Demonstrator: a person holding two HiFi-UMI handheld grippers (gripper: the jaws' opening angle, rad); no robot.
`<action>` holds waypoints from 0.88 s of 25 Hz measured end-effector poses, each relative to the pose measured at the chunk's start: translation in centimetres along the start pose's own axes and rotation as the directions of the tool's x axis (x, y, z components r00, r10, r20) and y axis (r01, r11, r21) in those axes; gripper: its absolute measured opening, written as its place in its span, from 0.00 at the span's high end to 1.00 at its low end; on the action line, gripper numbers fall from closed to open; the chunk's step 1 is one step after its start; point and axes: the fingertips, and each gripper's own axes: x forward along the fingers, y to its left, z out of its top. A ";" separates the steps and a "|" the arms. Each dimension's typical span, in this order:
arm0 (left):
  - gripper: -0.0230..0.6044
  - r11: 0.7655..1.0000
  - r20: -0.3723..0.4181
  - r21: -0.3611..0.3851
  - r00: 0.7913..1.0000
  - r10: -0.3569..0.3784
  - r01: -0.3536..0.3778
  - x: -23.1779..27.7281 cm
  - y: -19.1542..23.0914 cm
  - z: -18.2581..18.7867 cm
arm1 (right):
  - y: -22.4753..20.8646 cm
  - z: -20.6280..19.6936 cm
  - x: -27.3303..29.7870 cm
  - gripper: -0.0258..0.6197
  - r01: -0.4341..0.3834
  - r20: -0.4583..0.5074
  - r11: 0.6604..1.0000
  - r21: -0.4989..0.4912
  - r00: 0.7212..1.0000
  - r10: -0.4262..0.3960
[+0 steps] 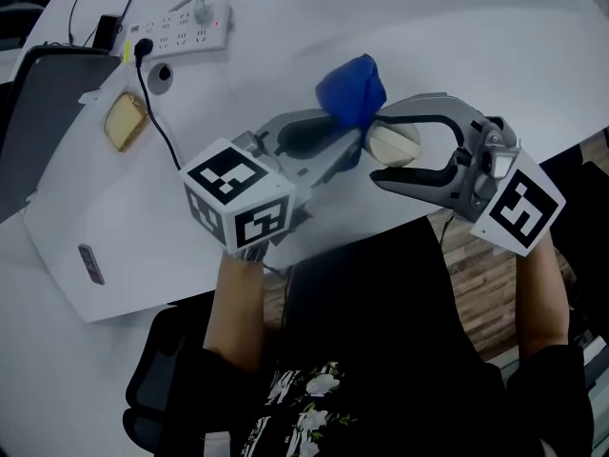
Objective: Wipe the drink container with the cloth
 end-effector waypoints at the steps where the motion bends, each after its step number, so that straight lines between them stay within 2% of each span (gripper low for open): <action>1: 0.86 1.000 -0.018 -0.001 1.000 0.021 -0.021 0.5 0.9 -0.7 | 0.0 0.1 0.1 0.57 0.001 0.010 1.000 0.008 1.000 -0.001; 4: 0.86 0.998 -0.118 0.003 0.991 0.070 -0.070 2.4 3.9 -3.3 | 0.1 0.5 0.5 0.57 0.014 0.037 1.000 0.011 0.999 -0.015; 6: 0.86 0.994 -0.203 0.038 0.973 0.111 -0.105 3.7 5.4 -5.0 | 0.0 0.4 0.4 0.57 0.024 0.041 1.000 0.013 0.999 -0.025; 8: 0.86 0.985 -0.271 0.103 0.949 0.159 -0.136 4.7 6.3 -6.4 | 0.0 0.5 0.3 0.57 0.037 0.051 0.999 0.025 0.998 -0.038; 10: 0.86 0.979 -0.296 0.144 0.937 0.184 -0.147 5.0 6.7 -6.9 | -0.1 0.7 0.2 0.57 0.074 0.080 0.995 0.073 0.994 -0.080; 12: 0.86 0.981 -0.289 0.122 0.941 0.179 -0.149 5.0 6.8 -7.1 | -0.3 1.4 -0.5 0.56 0.171 0.123 0.976 0.137 0.974 -0.188; 14: 0.86 0.983 -0.269 0.097 0.947 0.175 -0.155 5.0 6.9 -7.1 | -0.4 2.2 -1.7 0.55 0.342 0.133 0.930 0.133 0.924 -0.358; 15: 0.86 0.983 -0.261 0.094 0.949 0.177 -0.158 5.0 6.9 -7.2 | -0.3 2.3 -2.2 0.55 0.440 0.121 0.892 0.105 0.884 -0.451; 17: 0.86 0.983 -0.247 0.086 0.953 0.177 -0.160 5.0 6.9 -7.3 | -0.5 1.9 -2.9 0.55 0.618 0.093 0.781 0.087 0.775 -0.624; 18: 0.86 0.983 -0.242 0.080 0.954 0.178 -0.163 5.0 6.9 -7.3 | -0.7 1.5 -3.0 0.55 0.679 0.075 0.726 0.107 0.723 -0.687; 19: 0.86 0.982 -0.238 0.078 0.954 0.185 -0.171 4.9 6.9 -7.3 | -1.1 1.2 -2.8 0.55 0.714 0.059 0.687 0.135 0.687 -0.725; 20: 0.86 0.980 -0.233 0.081 0.953 0.196 -0.182 4.8 6.9 -7.2 | -1.3 0.9 -2.3 0.55 0.724 0.049 0.670 0.164 0.672 -0.739; 22: 0.86 0.974 -0.217 0.088 0.950 0.224 -0.210 4.7 7.0 -7.2 | -1.5 0.6 -1.1 0.55 0.705 0.038 0.679 0.204 0.687 -0.726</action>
